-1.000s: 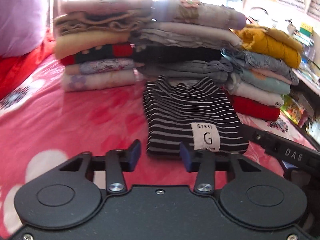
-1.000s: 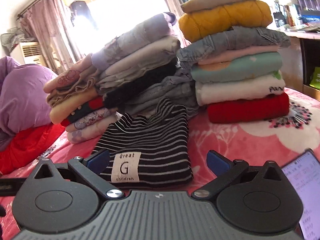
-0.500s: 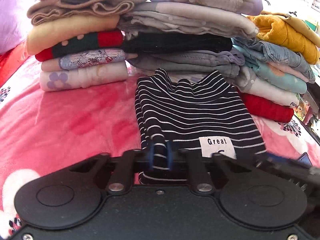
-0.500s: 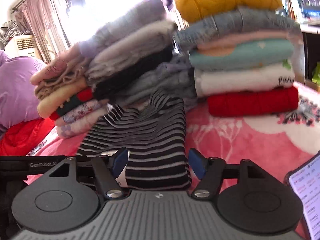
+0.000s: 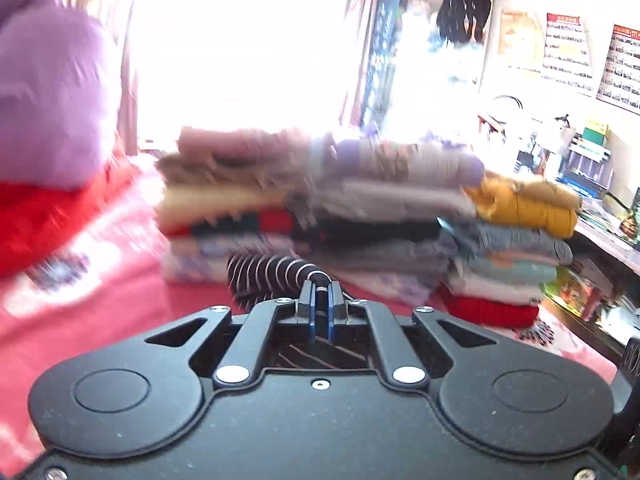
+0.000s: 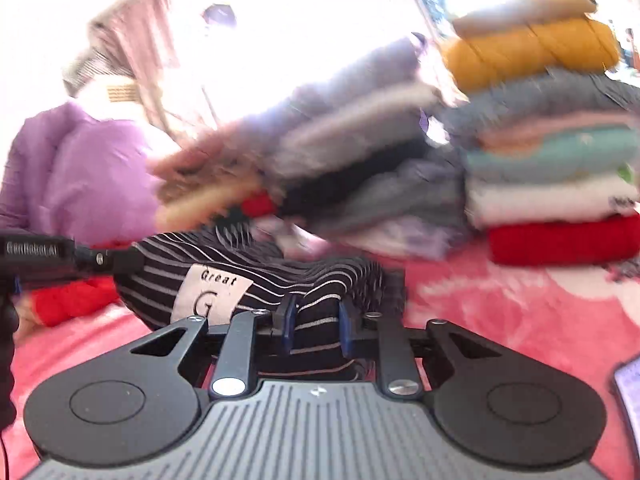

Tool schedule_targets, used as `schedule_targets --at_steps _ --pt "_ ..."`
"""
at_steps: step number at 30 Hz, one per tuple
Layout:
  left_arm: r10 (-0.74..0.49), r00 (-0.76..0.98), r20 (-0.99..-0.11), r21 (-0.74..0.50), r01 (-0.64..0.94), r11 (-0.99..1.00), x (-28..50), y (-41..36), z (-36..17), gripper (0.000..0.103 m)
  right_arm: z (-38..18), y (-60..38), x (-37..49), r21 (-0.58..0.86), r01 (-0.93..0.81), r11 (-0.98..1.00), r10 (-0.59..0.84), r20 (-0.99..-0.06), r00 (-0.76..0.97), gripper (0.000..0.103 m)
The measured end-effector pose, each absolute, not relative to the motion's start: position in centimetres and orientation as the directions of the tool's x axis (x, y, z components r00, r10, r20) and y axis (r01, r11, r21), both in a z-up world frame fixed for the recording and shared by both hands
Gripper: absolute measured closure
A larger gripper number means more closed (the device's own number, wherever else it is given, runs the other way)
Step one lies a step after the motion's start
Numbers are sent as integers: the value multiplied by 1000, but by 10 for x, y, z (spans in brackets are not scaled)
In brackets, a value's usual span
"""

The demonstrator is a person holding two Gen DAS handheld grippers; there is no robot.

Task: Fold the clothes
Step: 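Lift the striped shirt off the stack and carry it onto open blanket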

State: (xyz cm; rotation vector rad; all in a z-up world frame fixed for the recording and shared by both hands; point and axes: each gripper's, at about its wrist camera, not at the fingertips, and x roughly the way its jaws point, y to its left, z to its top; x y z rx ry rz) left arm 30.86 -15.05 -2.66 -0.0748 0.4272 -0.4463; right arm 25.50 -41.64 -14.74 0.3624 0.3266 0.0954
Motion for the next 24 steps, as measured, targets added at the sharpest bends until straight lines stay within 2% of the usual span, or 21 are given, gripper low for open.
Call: schedule_targets --at_steps 1,2,3,9,14,20,24 --pt "-416 828 -375 -149 390 909 307 -144 -19 101 -144 -414 253 375 -52 926 166 -279 946 62" --pt "-399 841 -366 -135 376 916 305 -138 -10 101 -141 -412 251 386 -71 920 183 -262 948 46" --pt "-382 853 -356 -122 363 924 303 -132 -2 100 -140 -409 251 398 -87 913 200 -253 947 42" --pt "-325 902 -284 -44 326 944 293 -100 53 101 -134 -383 253 423 -147 894 269 -246 931 39" --pt "-278 916 -290 60 307 950 296 -94 66 101 -132 -353 254 397 -204 895 322 -256 911 37" --pt "-230 890 -395 41 267 963 272 -57 25 101 -135 -336 254 392 -257 883 379 -273 884 36" --pt "-189 831 -524 36 243 969 233 -30 -37 100 -135 -326 251 362 -295 884 410 -297 862 36"
